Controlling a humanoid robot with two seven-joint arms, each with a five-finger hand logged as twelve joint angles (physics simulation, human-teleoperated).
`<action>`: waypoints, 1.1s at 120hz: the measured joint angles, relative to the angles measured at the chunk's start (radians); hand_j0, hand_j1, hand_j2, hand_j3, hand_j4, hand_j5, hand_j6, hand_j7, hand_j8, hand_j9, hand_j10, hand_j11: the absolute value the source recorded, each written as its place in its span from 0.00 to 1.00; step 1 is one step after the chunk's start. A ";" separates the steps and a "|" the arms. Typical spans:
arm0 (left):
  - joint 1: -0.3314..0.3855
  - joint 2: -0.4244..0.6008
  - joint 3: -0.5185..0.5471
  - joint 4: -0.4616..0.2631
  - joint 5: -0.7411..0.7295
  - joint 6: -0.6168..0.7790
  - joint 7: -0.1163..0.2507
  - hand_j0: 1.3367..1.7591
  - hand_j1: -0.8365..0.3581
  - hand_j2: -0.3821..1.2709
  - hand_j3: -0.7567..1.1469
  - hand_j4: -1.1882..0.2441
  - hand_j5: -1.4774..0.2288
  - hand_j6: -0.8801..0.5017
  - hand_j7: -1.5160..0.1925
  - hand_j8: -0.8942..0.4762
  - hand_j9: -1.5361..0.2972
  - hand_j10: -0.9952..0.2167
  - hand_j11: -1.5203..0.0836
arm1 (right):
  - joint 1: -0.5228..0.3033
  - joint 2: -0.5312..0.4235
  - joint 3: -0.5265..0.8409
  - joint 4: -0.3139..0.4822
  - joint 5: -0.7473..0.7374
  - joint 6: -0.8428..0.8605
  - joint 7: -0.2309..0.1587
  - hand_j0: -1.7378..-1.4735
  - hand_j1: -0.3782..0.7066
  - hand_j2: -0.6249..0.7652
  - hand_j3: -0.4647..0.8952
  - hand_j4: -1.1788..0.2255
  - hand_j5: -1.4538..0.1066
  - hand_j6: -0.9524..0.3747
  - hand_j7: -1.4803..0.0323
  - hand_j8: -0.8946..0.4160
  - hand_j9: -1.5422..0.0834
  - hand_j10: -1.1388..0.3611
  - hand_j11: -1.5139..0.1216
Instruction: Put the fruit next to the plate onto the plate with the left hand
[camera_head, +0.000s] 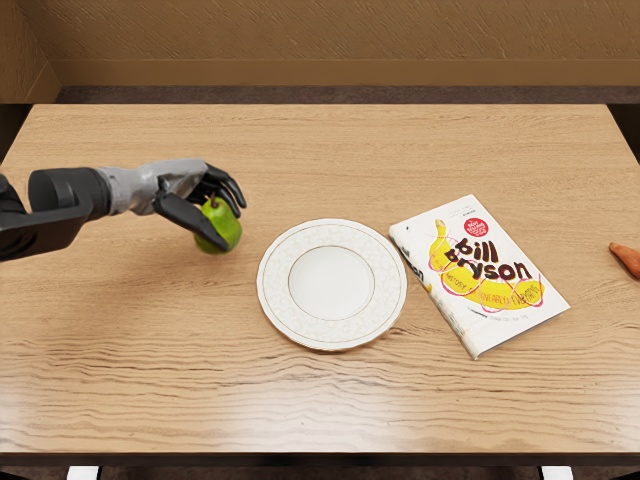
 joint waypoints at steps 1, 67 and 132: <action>0.000 -0.001 -0.001 0.000 0.000 0.000 0.000 0.75 0.44 0.47 0.40 0.39 0.35 0.22 0.37 0.39 0.38 0.52 0.41 | 0.000 0.000 0.000 0.000 0.000 0.000 0.000 0.30 0.03 0.45 0.34 0.84 0.93 0.72 0.98 0.68 0.95 0.76 0.93; 0.006 -0.129 -0.022 0.002 -0.005 0.003 0.005 0.75 0.44 0.48 0.40 0.38 0.35 0.22 0.37 0.39 0.37 0.52 0.41 | 0.000 0.000 0.000 0.000 0.000 0.000 0.000 0.30 0.03 0.45 0.34 0.84 0.93 0.72 0.98 0.68 0.95 0.76 0.93; 0.065 -0.213 -0.019 0.019 -0.002 0.009 0.017 0.75 0.42 0.49 0.40 0.39 0.35 0.23 0.36 0.40 0.37 0.53 0.41 | 0.000 0.000 0.000 0.000 0.000 0.000 0.000 0.30 0.03 0.45 0.34 0.84 0.93 0.72 0.98 0.68 0.95 0.76 0.93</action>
